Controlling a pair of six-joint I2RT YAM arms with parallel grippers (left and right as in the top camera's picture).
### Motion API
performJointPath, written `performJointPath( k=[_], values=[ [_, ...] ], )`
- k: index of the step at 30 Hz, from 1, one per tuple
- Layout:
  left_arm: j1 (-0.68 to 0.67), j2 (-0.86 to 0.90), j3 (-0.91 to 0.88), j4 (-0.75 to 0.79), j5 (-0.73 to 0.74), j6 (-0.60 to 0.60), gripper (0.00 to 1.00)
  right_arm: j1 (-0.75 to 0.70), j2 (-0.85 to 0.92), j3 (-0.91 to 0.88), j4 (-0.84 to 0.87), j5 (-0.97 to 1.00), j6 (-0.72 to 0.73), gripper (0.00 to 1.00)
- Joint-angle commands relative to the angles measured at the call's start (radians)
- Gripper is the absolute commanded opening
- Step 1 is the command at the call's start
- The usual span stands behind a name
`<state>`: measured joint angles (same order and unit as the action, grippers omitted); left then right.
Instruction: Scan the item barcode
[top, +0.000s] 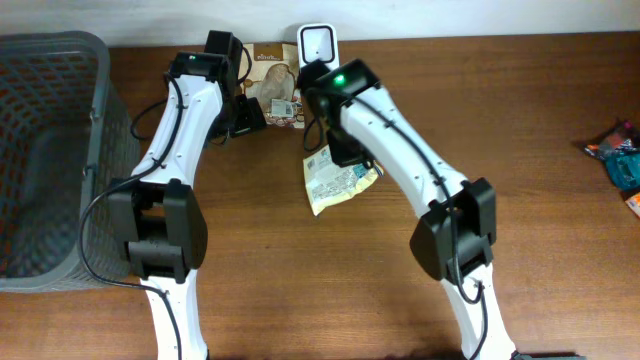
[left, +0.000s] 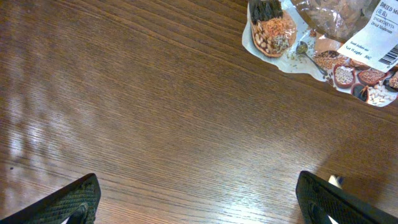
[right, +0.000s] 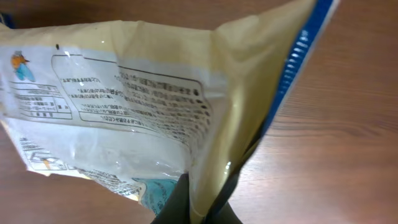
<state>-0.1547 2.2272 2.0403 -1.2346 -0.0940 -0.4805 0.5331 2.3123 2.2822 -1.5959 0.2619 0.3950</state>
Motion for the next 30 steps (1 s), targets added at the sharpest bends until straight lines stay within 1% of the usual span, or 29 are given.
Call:
performJointPath(
  k=[1,5,6,8,9,11,14,16,18,22,24,25,26,27,28,30],
  values=[
    [0.001,0.0,0.004,0.0,0.0,-0.013,0.99,-0.108,-0.035,0.059,-0.001,-0.29,-0.142,0.04],
    [0.001,0.0,0.004,0.003,0.004,-0.013,0.99,-0.213,-0.059,0.06,0.0,-0.541,-0.235,0.04],
    [0.001,0.0,0.004,0.003,0.036,-0.013,0.99,-0.23,-0.062,0.06,0.0,-0.553,-0.239,0.04],
    [0.001,0.0,0.004,-0.001,0.169,-0.013,0.99,-0.244,-0.062,0.06,0.001,-0.552,-0.25,0.04],
    [0.0,0.0,0.004,0.011,0.282,-0.006,0.97,-0.246,-0.062,0.06,0.005,-0.542,-0.25,0.04],
    [-0.021,0.003,0.004,0.042,0.46,0.117,0.0,-0.246,-0.062,0.06,0.034,-0.539,-0.25,0.04],
    [-0.087,0.034,0.004,0.037,0.552,0.191,0.0,-0.246,-0.062,0.06,0.056,-0.54,-0.249,0.04],
    [-0.133,0.079,0.004,0.049,0.637,0.192,0.0,-0.245,-0.062,0.059,0.063,-0.543,-0.249,0.04],
    [-0.165,0.124,0.004,0.064,0.659,0.192,0.0,-0.248,-0.062,0.06,0.072,-0.547,-0.242,0.04],
    [-0.206,0.206,0.004,0.129,0.704,0.191,0.0,-0.259,-0.062,0.06,0.108,-0.73,-0.253,0.05],
    [-0.214,0.225,0.004,0.175,0.712,0.19,0.0,-0.259,-0.062,0.06,0.121,-0.797,-0.268,0.15],
    [-0.218,0.228,0.004,0.201,0.712,0.19,0.0,-0.259,-0.062,0.06,0.122,-0.806,-0.268,0.29],
    [-0.219,0.228,0.004,0.229,0.717,0.19,0.0,-0.26,-0.063,0.06,0.124,-0.82,-0.268,0.35],
    [-0.219,0.228,0.004,0.261,0.738,0.191,0.0,-0.26,-0.063,0.06,0.131,-0.857,-0.271,0.43],
    [-0.219,0.228,0.004,0.293,0.763,0.19,0.0,-0.26,-0.064,0.06,0.135,-0.921,-0.301,0.48],
    [-0.219,0.228,0.005,0.345,0.772,0.19,0.0,-0.26,-0.074,0.064,0.145,-0.998,-0.313,0.48]
  ],
)
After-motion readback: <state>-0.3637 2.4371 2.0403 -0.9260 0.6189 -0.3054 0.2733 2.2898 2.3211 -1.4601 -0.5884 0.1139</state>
